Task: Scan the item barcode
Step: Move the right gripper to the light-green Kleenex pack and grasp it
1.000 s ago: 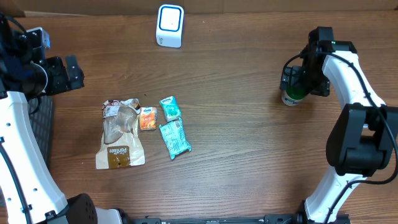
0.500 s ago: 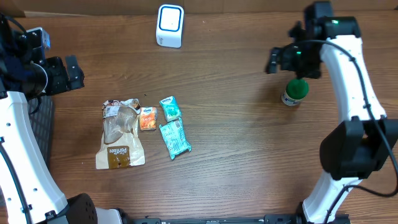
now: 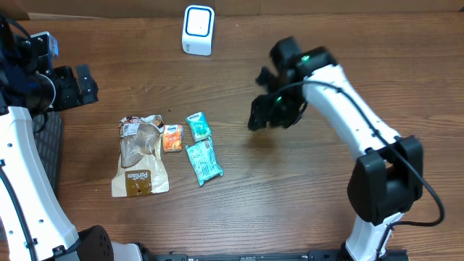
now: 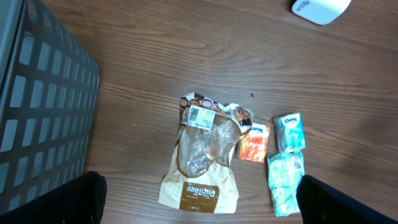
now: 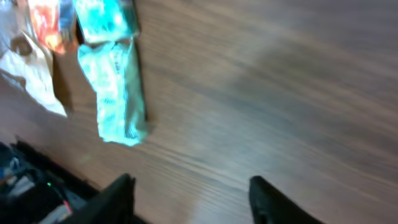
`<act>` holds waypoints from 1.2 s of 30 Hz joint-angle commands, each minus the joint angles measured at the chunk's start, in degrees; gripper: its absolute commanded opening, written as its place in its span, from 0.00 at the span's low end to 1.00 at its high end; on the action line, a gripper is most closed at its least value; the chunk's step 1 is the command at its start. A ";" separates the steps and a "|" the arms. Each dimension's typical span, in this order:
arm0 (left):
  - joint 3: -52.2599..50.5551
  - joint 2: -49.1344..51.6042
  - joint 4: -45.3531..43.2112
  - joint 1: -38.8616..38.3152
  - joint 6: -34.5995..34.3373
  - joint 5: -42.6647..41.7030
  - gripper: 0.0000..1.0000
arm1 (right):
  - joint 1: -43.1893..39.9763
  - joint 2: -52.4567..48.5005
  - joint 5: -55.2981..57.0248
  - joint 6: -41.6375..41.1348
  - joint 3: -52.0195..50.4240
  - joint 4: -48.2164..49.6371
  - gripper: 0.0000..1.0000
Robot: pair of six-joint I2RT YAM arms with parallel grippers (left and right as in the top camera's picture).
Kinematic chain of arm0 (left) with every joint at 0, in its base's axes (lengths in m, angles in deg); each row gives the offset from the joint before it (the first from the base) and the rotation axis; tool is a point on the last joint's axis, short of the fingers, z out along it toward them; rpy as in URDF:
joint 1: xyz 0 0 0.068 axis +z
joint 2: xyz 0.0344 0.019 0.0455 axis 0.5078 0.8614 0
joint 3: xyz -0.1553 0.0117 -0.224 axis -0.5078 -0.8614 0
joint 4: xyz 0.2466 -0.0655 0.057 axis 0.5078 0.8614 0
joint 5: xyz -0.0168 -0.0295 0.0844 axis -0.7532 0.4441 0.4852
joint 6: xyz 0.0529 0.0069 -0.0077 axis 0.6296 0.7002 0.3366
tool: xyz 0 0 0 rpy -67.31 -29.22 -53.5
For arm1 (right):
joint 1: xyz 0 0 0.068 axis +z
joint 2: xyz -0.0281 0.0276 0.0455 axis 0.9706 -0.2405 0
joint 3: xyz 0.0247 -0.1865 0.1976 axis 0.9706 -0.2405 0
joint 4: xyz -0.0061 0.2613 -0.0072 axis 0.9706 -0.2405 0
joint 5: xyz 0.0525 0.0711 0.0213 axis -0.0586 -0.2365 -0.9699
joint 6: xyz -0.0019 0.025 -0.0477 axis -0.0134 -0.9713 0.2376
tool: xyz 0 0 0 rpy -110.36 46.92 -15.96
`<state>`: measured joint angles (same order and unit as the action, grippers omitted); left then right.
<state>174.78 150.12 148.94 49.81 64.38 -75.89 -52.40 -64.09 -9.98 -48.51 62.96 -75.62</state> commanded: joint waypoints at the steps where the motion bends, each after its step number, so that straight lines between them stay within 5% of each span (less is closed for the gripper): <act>1: 0.70 0.17 -0.09 0.46 1.31 0.00 1.00 | 4.09 1.31 -2.43 -2.97 -2.89 1.95 0.51; 13: 0.70 0.17 -0.09 0.46 1.31 0.02 1.00 | 16.09 1.31 -2.25 -14.80 -12.09 17.27 0.52; 19: 0.70 0.17 -0.09 0.46 1.31 0.00 0.99 | 20.13 1.31 -2.25 -21.55 -14.93 25.20 0.45; 36: 0.70 0.17 -0.09 0.46 1.31 0.00 1.00 | 23.23 -1.31 -4.37 -21.64 -18.05 32.02 0.45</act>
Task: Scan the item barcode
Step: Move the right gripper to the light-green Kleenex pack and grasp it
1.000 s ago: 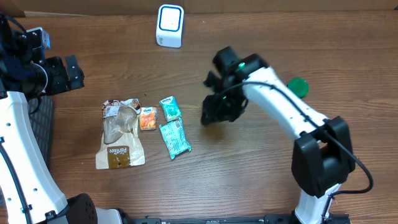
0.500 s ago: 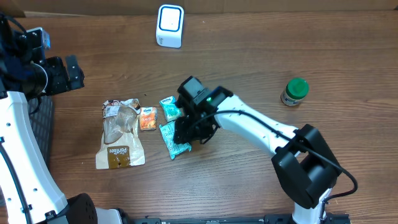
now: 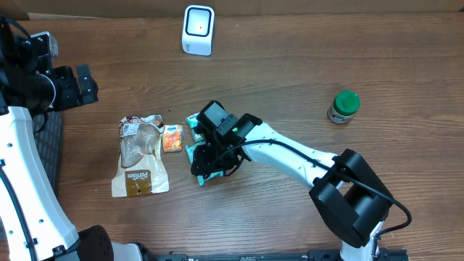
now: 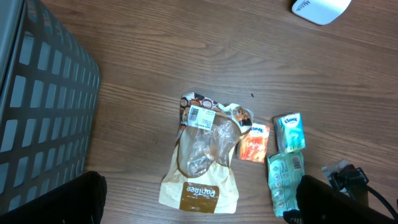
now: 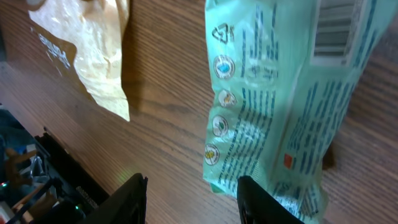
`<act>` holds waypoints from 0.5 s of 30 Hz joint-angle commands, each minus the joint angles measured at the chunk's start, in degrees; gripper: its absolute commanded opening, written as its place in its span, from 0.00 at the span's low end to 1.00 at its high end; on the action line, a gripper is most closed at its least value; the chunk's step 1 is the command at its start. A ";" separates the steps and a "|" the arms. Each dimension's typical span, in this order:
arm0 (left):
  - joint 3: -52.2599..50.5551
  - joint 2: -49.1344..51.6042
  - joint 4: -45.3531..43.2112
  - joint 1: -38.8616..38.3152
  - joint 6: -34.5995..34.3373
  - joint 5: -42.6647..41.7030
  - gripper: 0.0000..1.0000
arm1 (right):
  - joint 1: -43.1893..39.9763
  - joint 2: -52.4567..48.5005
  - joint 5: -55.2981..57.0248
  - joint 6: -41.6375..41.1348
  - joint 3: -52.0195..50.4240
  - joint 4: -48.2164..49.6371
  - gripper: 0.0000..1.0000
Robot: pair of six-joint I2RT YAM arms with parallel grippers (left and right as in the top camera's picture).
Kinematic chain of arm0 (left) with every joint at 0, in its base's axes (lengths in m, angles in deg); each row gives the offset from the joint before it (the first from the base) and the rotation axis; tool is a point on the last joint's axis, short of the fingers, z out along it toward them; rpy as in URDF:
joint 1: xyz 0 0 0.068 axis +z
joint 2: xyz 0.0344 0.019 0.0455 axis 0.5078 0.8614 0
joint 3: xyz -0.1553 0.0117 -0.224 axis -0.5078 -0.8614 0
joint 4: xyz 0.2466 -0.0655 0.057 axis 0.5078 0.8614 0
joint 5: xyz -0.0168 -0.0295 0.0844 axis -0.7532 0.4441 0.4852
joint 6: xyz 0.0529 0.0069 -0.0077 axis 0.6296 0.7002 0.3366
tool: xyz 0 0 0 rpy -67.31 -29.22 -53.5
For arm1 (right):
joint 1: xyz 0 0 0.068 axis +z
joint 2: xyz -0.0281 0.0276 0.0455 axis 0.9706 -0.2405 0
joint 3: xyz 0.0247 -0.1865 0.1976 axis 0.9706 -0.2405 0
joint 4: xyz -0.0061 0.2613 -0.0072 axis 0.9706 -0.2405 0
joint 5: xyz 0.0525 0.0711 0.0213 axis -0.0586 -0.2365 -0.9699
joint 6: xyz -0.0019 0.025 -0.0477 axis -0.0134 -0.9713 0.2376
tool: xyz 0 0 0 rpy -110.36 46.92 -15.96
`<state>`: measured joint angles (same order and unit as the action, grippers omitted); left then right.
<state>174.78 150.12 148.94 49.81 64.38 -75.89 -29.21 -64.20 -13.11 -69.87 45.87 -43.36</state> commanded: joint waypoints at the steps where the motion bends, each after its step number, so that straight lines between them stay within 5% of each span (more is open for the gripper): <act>1: 0.70 0.17 -0.09 0.46 1.31 0.00 1.00 | -0.02 -1.40 -1.22 -0.26 -0.96 -0.55 0.46; 15: 0.70 0.17 -0.09 0.46 1.31 0.02 1.00 | -13.46 -1.57 4.42 2.12 0.70 -4.24 0.45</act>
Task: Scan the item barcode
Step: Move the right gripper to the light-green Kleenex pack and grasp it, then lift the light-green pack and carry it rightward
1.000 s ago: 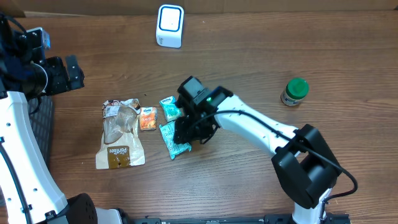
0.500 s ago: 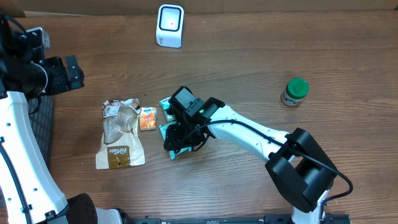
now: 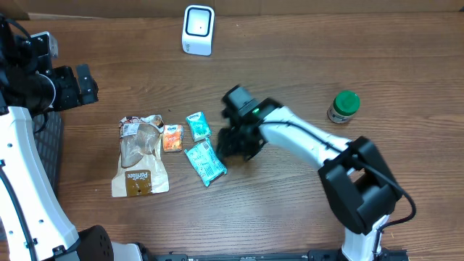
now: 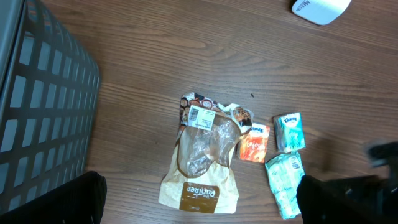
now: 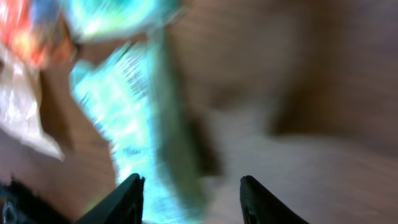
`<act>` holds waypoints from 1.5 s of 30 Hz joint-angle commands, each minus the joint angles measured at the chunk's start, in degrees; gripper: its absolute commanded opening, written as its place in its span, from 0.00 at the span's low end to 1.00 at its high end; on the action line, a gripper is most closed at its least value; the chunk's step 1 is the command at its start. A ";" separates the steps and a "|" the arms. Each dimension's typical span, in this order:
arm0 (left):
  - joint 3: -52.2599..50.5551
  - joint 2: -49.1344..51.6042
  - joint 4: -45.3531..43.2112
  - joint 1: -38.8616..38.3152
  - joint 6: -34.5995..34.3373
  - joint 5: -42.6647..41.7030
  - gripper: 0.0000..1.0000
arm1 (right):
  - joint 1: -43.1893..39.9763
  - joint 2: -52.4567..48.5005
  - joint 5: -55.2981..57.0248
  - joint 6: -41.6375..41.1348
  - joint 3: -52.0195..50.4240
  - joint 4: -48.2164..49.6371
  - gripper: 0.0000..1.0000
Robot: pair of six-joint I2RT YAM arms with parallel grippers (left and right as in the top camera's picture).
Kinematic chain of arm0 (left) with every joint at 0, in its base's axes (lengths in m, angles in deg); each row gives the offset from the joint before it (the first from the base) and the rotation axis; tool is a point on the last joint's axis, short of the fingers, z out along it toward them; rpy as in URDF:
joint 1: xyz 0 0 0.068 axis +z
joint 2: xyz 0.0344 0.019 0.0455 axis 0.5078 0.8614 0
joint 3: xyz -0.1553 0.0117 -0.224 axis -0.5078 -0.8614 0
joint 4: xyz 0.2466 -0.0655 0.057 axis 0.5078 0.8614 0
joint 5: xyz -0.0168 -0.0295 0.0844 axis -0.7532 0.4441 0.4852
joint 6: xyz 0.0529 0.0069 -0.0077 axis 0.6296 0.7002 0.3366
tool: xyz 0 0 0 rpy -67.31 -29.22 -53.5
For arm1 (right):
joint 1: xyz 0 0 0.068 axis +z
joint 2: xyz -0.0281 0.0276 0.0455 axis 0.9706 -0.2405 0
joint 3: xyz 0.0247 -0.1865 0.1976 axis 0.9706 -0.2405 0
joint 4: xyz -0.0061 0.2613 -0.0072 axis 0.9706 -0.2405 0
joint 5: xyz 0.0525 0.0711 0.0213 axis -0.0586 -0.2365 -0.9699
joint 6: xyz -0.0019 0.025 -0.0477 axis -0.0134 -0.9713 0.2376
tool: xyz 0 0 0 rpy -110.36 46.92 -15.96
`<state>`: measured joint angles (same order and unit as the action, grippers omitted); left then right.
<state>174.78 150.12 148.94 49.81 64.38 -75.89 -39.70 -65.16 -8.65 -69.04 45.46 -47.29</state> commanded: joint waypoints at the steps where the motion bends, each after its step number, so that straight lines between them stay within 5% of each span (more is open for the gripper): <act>1: 0.70 0.17 -0.09 0.46 1.31 0.00 1.00 | -3.82 -0.61 -1.42 1.60 1.75 -0.92 0.45; 9: 0.70 0.17 -0.09 0.46 1.31 0.00 1.00 | -3.54 -0.61 -9.42 -4.26 2.75 -8.94 0.47; 18: 0.70 0.17 -0.09 0.46 1.31 0.00 1.00 | 5.66 -0.68 -2.01 -17.55 -2.05 0.52 0.54; 29: 0.70 0.17 -0.09 0.46 1.31 0.02 0.99 | 6.64 -2.14 1.44 -18.86 -3.21 1.64 0.53; 34: 0.70 0.17 -0.09 0.46 1.31 0.00 1.00 | 6.75 -2.14 1.40 -18.84 -3.21 2.19 0.35; 37: 0.70 0.17 -0.09 0.46 1.31 0.00 1.00 | 6.73 -2.12 0.24 -12.90 -2.71 1.75 0.04; 45: 0.70 0.17 -0.09 0.46 1.31 0.00 1.00 | 1.95 -1.27 3.26 13.20 6.40 -8.72 0.04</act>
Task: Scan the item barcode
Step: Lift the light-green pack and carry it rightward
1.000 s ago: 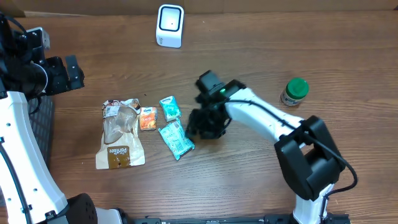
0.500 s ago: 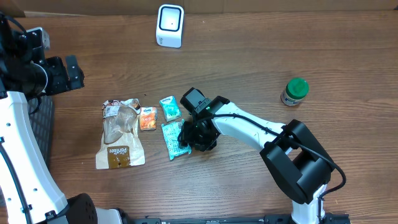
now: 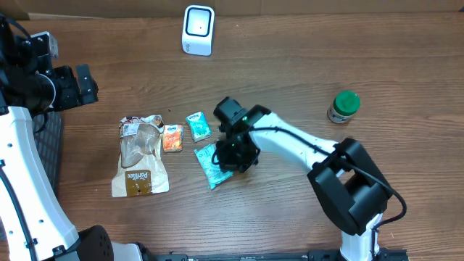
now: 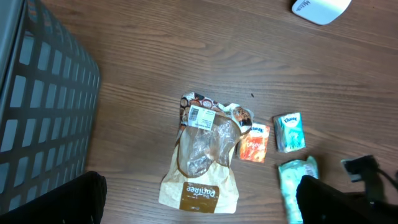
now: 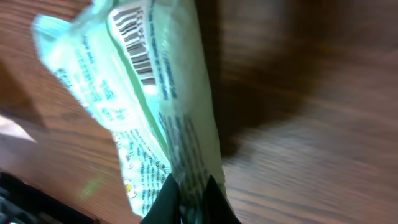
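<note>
A long teal snack packet (image 3: 211, 166) lies near the table's middle. My right gripper (image 3: 236, 154) is shut on its right edge. In the right wrist view the packet (image 5: 155, 99) shows its barcode at the top, and the gripper (image 5: 190, 198) pinches its lower end between dark fingertips (image 5: 168, 202). The white barcode scanner (image 3: 198, 30) stands at the far edge and also shows as the scanner (image 4: 318, 9) at the top right of the left wrist view. My left gripper (image 4: 199, 199) hangs open high over the table's left side, holding nothing.
A brown Panilee bag (image 3: 139, 164), a small orange packet (image 3: 172, 138) and a small Kleenex pack (image 3: 198, 126) lie left of the teal packet. A green-lidded jar (image 3: 343, 106) stands to the right. A dark mesh basket (image 4: 37, 106) sits at the table's left edge.
My right gripper was open just right of the teal packet. It is now lower and shut on the packet's right edge, and the packet has shifted slightly to the right. The left arm has not moved.
My right gripper was open over bare table right of the items. Then it hung open directly over the teal packet. After that it stood open to the packet's right. Now it is shut on the packet, which still rests low at the table.
</note>
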`<act>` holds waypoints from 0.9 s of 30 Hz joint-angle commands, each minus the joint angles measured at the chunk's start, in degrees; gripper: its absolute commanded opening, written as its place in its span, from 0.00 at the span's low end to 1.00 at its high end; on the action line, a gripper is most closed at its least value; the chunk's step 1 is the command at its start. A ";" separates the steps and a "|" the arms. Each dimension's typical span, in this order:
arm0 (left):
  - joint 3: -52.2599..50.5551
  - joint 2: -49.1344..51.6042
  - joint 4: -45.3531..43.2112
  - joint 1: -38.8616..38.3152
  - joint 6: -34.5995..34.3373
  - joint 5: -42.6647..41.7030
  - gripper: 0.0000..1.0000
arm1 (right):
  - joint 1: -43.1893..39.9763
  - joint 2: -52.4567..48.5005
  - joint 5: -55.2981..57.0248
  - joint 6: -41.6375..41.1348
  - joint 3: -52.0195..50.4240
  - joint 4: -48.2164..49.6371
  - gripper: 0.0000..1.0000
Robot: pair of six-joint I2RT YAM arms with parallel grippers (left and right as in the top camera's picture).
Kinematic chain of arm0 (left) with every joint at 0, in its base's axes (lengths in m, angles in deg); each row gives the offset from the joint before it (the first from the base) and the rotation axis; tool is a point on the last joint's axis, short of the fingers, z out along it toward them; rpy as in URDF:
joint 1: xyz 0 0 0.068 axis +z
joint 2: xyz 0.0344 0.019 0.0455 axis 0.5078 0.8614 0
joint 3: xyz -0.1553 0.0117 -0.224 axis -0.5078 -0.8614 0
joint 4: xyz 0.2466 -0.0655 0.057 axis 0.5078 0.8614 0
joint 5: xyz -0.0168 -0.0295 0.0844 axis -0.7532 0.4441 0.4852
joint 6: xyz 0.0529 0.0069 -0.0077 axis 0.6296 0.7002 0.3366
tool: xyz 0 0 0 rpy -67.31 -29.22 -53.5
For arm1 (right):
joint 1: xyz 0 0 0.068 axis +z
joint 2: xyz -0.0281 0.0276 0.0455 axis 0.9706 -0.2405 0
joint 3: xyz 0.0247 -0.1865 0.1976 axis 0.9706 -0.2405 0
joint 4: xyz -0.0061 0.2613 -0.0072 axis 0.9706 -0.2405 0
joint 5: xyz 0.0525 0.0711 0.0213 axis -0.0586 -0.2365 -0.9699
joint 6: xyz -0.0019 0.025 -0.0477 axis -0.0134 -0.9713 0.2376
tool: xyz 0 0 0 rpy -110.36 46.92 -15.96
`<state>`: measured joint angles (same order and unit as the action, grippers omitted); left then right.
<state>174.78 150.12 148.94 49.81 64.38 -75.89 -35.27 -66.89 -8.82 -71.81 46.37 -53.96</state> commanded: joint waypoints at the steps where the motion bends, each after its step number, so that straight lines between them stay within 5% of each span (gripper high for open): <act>1: 0.70 0.17 -0.09 0.46 1.31 0.02 1.00 | -2.95 0.46 5.99 19.89 6.91 -3.41 0.04; 8: 0.70 0.17 -0.09 0.46 1.31 0.00 0.99 | -3.50 0.46 20.46 42.86 9.07 -3.67 0.04; 9: 0.70 0.17 -0.09 0.46 1.31 0.02 1.00 | -3.50 0.46 20.76 44.76 9.09 -3.58 0.15; 10: 0.70 0.17 -0.09 0.46 1.31 0.00 1.00 | -3.50 0.46 21.59 45.42 9.09 -3.10 0.52; 12: 0.70 0.17 -0.09 0.46 1.31 0.00 1.00 | -3.67 0.46 21.79 44.96 9.09 -2.71 0.72; 18: 0.70 0.17 -0.09 0.46 1.31 0.02 1.00 | -6.78 0.59 24.06 27.30 12.11 -4.96 0.70; 23: 0.70 0.17 -0.09 0.46 1.31 0.00 1.00 | -11.54 1.07 20.09 4.07 13.25 -11.15 0.68; 27: 0.70 0.17 -0.09 0.46 1.31 0.00 1.00 | -15.32 1.07 8.33 0.15 11.13 -13.46 0.62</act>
<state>174.78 150.12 148.94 49.81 64.38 -75.89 -48.71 -66.93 8.47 -62.19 58.42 -67.16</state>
